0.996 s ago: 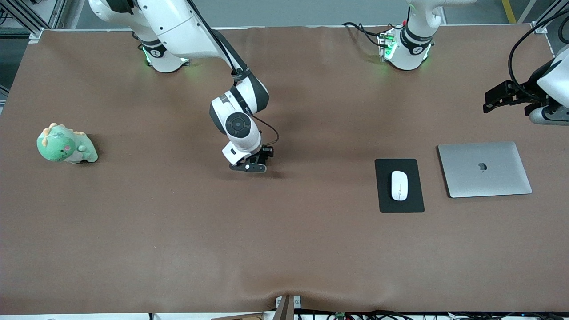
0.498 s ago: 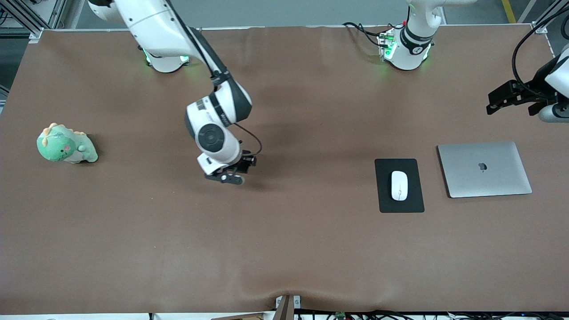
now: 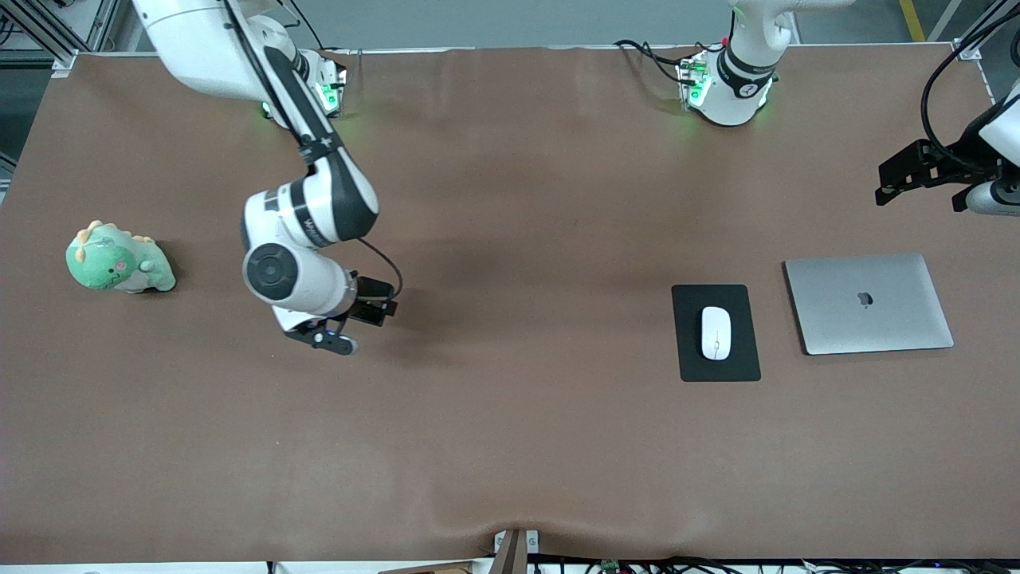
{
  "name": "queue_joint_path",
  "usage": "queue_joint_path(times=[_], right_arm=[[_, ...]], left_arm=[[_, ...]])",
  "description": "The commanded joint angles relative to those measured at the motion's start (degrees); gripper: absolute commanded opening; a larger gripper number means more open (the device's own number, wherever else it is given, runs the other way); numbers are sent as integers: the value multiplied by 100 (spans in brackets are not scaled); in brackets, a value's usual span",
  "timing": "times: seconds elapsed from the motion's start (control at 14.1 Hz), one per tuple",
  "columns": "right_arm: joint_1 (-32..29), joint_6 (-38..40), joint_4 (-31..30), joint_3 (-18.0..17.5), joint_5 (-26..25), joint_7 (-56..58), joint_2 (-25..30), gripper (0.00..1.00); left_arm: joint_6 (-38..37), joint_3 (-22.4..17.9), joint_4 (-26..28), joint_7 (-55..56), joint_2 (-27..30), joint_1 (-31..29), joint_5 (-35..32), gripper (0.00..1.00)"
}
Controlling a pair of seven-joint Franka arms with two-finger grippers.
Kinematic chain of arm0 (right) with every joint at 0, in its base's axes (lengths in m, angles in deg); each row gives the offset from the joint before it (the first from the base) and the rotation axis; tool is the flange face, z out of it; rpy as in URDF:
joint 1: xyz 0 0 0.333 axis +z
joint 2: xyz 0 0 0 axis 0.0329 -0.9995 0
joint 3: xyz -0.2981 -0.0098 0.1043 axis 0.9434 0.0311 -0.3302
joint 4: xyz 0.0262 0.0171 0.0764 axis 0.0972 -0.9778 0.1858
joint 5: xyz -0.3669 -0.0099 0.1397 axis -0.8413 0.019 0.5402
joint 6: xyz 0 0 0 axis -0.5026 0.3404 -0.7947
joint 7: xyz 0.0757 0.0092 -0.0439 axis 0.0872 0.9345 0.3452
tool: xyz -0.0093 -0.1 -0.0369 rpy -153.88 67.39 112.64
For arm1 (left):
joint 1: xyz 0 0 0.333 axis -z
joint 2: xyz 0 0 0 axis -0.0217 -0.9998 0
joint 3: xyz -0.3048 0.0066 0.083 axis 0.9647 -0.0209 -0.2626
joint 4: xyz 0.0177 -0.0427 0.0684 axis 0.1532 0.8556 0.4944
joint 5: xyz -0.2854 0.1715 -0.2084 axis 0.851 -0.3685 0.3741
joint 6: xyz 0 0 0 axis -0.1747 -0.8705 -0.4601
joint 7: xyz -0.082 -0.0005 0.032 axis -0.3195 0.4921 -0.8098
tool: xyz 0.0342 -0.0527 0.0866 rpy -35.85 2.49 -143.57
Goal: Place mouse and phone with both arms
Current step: 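Carry the black phone with the right gripper toward the green plush toy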
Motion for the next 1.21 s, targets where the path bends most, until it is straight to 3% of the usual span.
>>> queue_joint_path(times=[0.0,0.43,0.71,1.14], right_arm=[[-502,9,-587,-97,-14,644,516,0],[-1355,-35,-1186,-97,-347,1867,895,0],[-1672,-53,-1467,-97,-584,2009,1062,0],[-2313,-1378,-2486,-97,-787,2992,1230,0]], left_arm=[[-106,-41,43,-95,89,31,3,100],[-221,-41,-10,-95,54,30,3,100],[-204,-41,-9,-95,10,30,3,100],[-204,-103,-1,-95,-95,-92,3,100]])
